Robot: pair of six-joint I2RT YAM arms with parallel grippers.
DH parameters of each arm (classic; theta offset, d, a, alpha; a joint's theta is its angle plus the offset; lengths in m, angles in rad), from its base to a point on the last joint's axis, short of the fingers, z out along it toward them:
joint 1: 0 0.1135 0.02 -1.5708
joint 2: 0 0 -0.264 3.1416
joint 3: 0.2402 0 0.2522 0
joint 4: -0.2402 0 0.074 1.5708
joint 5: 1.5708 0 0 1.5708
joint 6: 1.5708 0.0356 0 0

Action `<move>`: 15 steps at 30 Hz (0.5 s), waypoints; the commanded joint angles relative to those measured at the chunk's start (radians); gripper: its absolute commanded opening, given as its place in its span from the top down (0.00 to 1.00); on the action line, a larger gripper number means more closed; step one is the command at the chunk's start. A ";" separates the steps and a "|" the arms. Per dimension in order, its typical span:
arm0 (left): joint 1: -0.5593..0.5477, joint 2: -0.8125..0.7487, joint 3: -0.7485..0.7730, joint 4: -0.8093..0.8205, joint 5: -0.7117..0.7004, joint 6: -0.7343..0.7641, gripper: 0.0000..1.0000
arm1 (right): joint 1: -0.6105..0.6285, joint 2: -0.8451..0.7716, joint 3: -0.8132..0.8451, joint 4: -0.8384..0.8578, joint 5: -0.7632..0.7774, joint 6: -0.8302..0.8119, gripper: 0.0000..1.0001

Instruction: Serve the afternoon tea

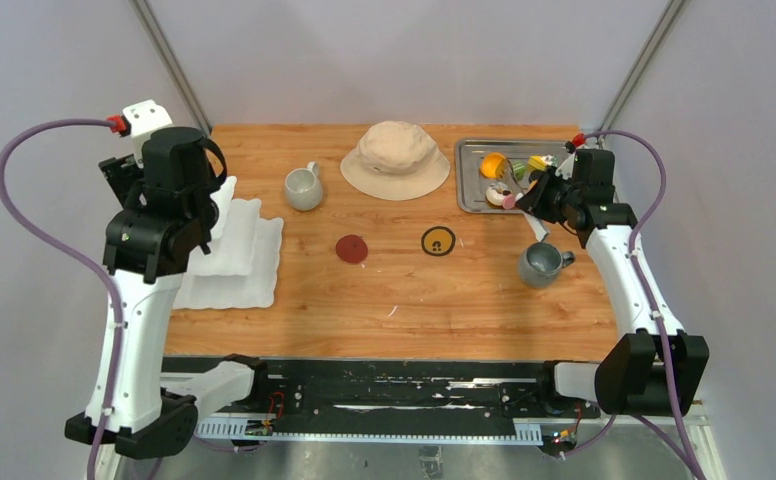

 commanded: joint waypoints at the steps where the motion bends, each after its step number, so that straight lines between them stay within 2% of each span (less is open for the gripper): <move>1: 0.077 0.022 -0.082 0.100 0.083 -0.045 0.15 | -0.014 -0.036 -0.010 0.036 -0.026 -0.012 0.99; 4: 0.139 0.017 -0.129 0.152 0.155 -0.060 0.23 | -0.015 -0.040 -0.011 0.036 -0.025 -0.014 0.99; 10: 0.184 0.017 -0.193 0.228 0.236 -0.070 0.38 | -0.014 -0.036 -0.009 0.040 -0.032 -0.011 0.99; 15: 0.198 0.026 -0.213 0.265 0.280 -0.076 0.58 | -0.014 -0.035 -0.016 0.043 -0.027 -0.013 0.99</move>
